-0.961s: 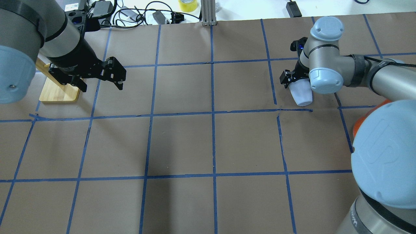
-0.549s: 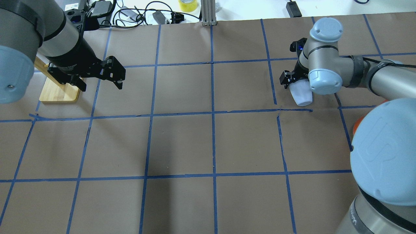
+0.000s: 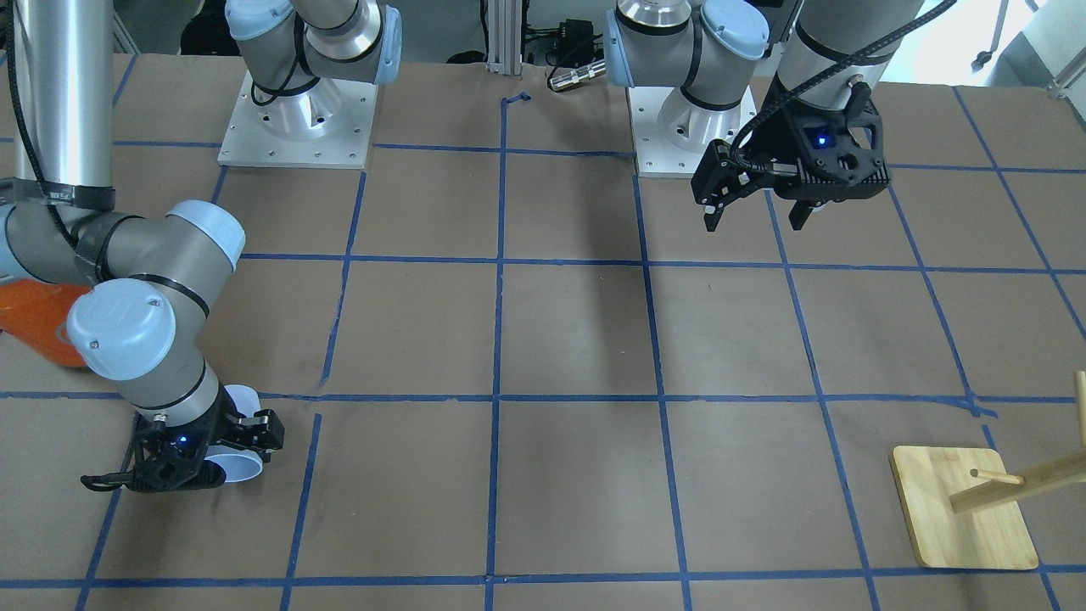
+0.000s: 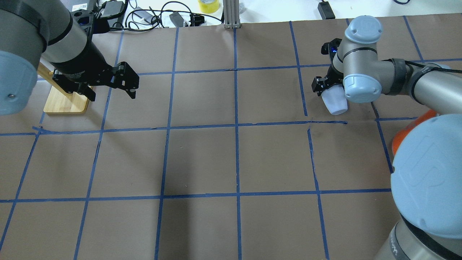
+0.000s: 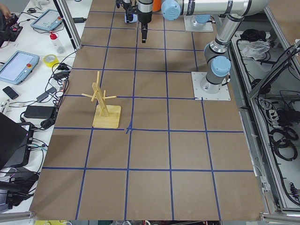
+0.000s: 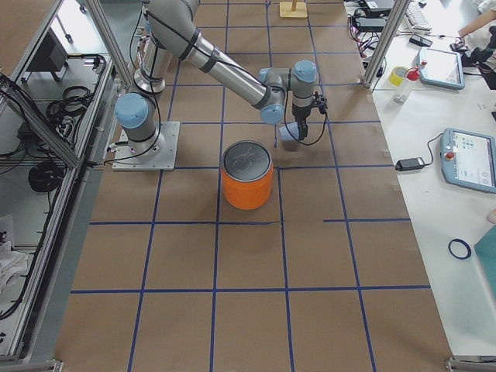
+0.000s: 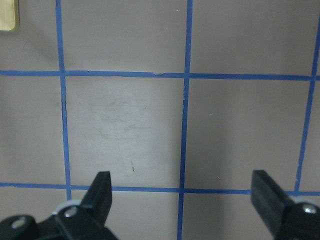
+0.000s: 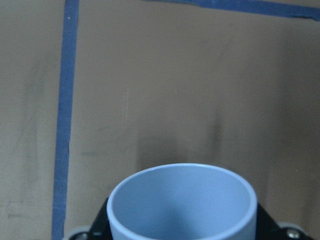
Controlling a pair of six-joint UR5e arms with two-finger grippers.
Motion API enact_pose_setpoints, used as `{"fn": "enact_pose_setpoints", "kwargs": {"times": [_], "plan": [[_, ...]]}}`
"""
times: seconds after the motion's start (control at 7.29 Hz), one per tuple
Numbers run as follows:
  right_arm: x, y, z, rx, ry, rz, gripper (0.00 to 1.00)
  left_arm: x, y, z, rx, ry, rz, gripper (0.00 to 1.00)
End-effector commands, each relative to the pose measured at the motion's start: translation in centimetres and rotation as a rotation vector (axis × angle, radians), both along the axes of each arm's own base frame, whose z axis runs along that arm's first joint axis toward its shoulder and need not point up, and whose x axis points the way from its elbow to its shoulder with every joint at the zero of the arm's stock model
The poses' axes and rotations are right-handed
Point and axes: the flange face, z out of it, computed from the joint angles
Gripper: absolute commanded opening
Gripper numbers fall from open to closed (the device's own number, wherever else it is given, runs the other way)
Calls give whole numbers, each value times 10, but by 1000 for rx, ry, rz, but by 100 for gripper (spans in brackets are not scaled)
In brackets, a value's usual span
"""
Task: Flip cup
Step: 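Lift the cup with the right gripper and carry it toward the table center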
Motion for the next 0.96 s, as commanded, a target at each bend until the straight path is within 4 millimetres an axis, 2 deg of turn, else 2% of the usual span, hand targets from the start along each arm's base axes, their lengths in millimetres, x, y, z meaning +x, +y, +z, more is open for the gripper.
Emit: {"fn": "enact_pose_setpoints", "kwargs": {"times": [0.0, 0.14, 0.27, 0.41, 0.55, 0.69, 0.82], "plan": [[69, 17, 39, -50, 4, 177, 4, 1, -1, 0, 0, -2, 1, 100], [128, 30, 47, -64, 14, 319, 2, 2, -1, 1, -2, -5, 1, 100], [178, 44, 44, -71, 16, 455, 0, 5, -3, 3, -6, -4, 7, 100], [213, 58, 38, -66, 18, 563, 0, 14, -5, 5, -11, -12, 28, 100], [248, 70, 37, -71, 40, 767, 0, 44, -10, 6, -5, -53, 73, 100], [271, 70, 30, -74, 30, 929, 0, 69, -13, 7, -3, -51, 79, 100], [286, 61, 26, -141, 1, 1055, 0, 79, -13, 7, 2, -55, 42, 100]]}}
